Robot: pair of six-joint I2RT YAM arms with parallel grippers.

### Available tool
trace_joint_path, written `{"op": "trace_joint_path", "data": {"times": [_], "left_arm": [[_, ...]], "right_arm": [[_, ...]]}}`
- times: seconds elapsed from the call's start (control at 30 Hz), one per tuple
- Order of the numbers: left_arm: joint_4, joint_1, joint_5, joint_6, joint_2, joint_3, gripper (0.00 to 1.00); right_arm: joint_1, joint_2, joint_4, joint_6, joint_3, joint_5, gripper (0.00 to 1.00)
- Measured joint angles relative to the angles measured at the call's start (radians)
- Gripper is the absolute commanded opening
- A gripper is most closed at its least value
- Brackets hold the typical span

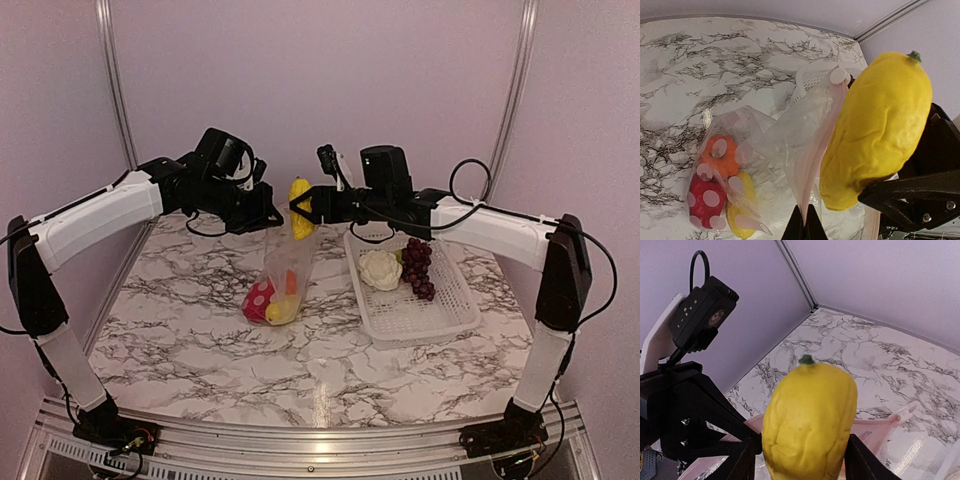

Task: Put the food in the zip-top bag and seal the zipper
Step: Place the fake fruit in the zipper food storage bag, then adjust the zipper food storage bag at the center of the board.

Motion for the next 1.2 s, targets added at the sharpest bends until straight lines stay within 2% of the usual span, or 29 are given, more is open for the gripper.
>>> {"op": "trace_joint_path", "data": {"times": [0.13,0.33,0.53,0.73,0.93,1.07,1.13,1.2], "left_arm": [[0.002,0.007,0.007,-0.002,0.0,0.0,0.0],[0.003,0.016,0.016,-0.006,0.0,-0.006,0.0],[0.004,0.016,0.018,-0.006,0.0,-0.007,0.0],[0.005,0.016,0.018,-0.005,0.0,-0.007,0.0],[0.013,0.016,0.028,-0.006,0.0,-0.007,0.0],[0.021,0.016,0.036,-0.005,0.0,-0.007,0.0],[0.024,0.016,0.039,-0.004,0.0,-0.007,0.0],[0.024,0.016,0.04,0.0,0.0,-0.007,0.0]], "right_arm": [[0.0,0.0,-0.011,-0.011,0.008,0.021,0.7],[0.0,-0.008,-0.04,-0.016,0.04,0.063,0.72],[0.0,-0.058,-0.103,-0.015,0.041,0.137,0.68],[0.0,-0.095,-0.253,-0.01,0.074,0.214,0.64],[0.0,-0.093,-0.39,0.019,0.084,0.204,0.61],[0.001,-0.074,-0.431,0.045,0.1,0.168,0.48],[0.001,-0.055,-0.449,0.06,0.116,0.15,0.38],[0.001,-0.025,-0.475,0.074,0.147,0.135,0.22]]}}
